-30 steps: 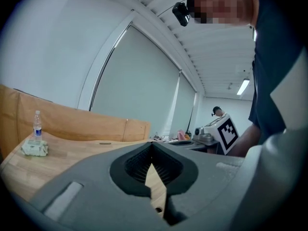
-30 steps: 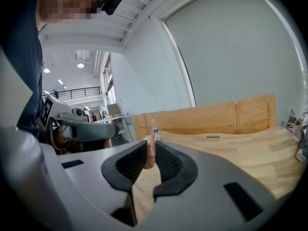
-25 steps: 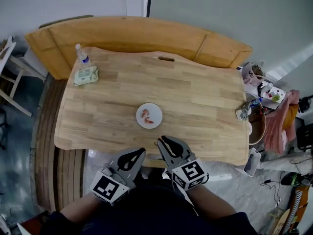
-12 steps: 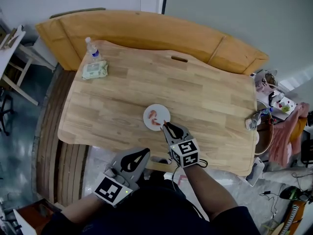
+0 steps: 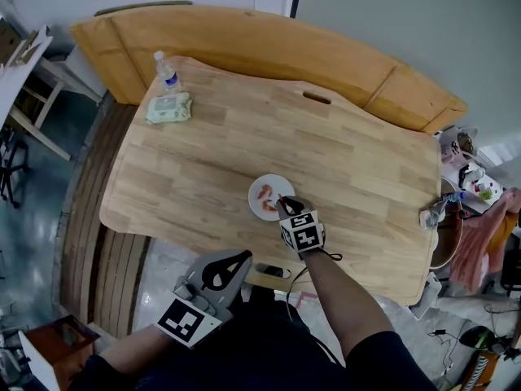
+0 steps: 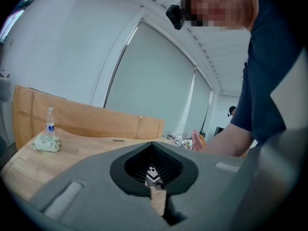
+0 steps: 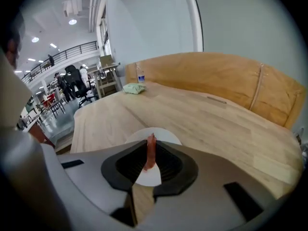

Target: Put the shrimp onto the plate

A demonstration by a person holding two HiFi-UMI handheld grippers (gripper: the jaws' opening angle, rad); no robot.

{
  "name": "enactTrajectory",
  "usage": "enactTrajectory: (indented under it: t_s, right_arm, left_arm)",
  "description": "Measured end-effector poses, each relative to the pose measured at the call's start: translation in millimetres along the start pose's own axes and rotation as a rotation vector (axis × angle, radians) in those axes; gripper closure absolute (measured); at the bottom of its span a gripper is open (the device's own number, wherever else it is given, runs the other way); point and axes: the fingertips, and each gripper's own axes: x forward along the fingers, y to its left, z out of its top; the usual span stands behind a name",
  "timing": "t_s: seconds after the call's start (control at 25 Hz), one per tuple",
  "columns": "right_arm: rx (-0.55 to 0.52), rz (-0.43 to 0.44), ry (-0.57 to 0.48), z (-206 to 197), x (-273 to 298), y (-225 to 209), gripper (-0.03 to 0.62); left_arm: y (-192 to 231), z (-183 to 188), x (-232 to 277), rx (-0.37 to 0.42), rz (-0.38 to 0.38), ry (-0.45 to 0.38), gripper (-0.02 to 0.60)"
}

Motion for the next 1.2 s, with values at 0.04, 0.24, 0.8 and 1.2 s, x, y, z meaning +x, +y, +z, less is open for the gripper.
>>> enactTrajectory:
  t_s: [0.04,0.24,0.8,1.2]
  right_arm:
    - [-0.007,-0.003,0.016,-2,7,-3,0.533]
    - [-0.036,-0.013,0.1,-12,37,-11,0.533]
    - [-0.077,-0.025,0.285,-38,60,-12,0.531]
    - [-0.067,-0.025,0.276,-32,65,-13,0.515]
  left_arm:
    - [2,0,0,-0.003,0.005,0.0,0.577]
    - [12,1,0,-0.011,0.036,0.001,0.577]
    - [20,-6,-8,-0.023,0.07,0.012,0.577]
    - [18,-9,-16,-0.04,0.076,0.023,0.577]
